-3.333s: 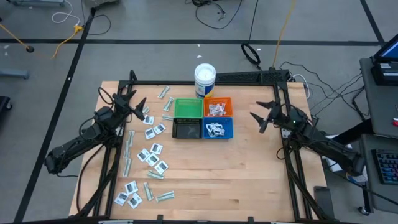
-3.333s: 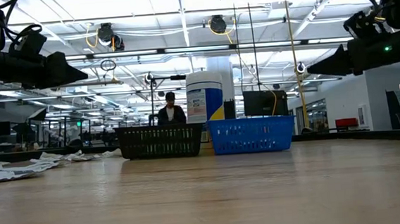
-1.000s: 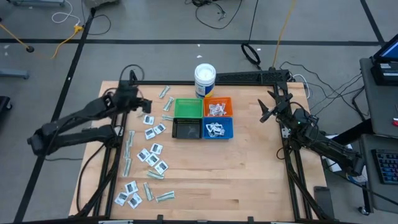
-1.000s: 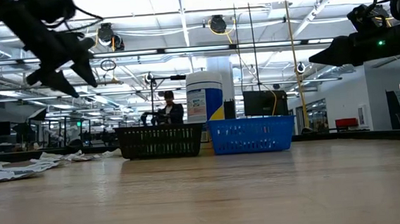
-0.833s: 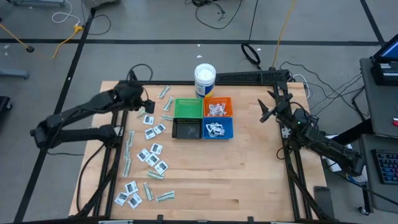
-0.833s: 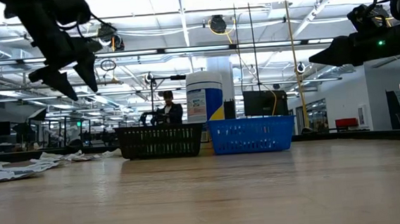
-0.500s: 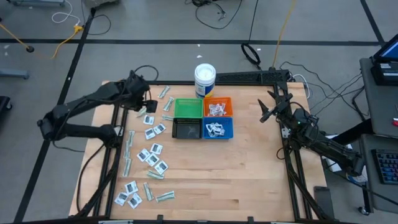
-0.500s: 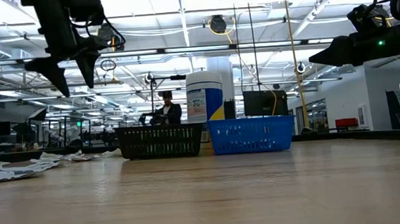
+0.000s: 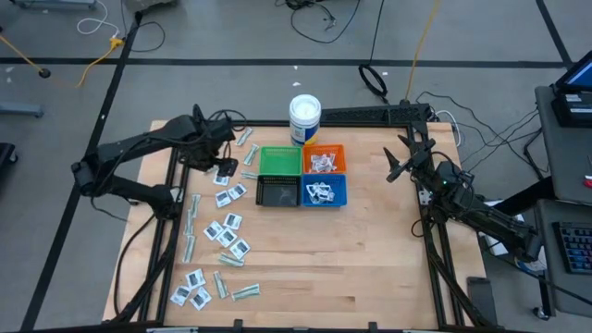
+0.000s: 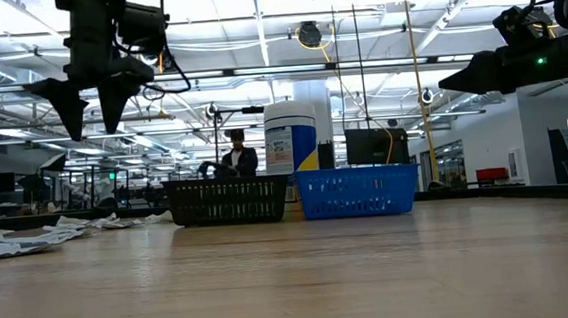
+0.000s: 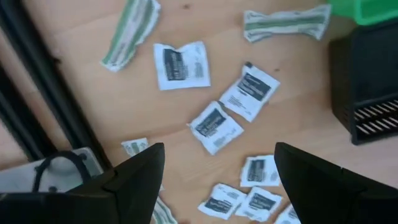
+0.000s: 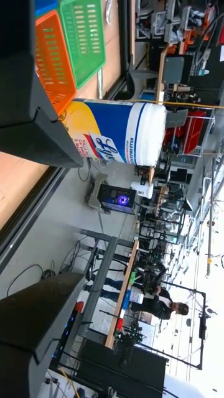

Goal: Pick & Place First Aid Supplies
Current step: Put the green bandage pad into the green basket

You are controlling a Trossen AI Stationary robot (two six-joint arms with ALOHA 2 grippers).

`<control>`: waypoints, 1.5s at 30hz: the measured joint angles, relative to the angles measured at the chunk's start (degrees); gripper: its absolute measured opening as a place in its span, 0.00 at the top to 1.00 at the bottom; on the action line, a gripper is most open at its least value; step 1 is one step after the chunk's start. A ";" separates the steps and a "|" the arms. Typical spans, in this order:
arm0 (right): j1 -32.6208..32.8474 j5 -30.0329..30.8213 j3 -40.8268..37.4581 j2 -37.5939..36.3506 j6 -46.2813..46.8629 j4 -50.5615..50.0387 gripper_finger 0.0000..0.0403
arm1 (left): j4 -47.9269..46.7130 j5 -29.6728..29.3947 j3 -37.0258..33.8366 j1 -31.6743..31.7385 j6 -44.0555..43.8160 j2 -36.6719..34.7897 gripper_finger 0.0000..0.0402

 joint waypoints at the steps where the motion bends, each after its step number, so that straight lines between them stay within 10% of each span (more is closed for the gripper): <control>1: 0.01 -0.01 0.00 0.01 0.00 0.00 0.29 | -0.02 0.70 0.00 0.00 0.01 -0.02 0.23; 13: 0.02 -0.02 0.00 0.02 0.00 0.00 0.29 | 0.28 -1.10 2.44 7.61 10.55 10.08 0.23; 33: 0.00 -0.01 -0.02 0.02 0.00 0.00 0.30 | -1.41 -5.19 34.45 21.86 24.12 38.41 0.23; 45: 0.02 -0.01 0.00 0.02 0.00 0.00 0.29 | 3.97 -5.63 35.50 22.29 27.11 46.43 0.23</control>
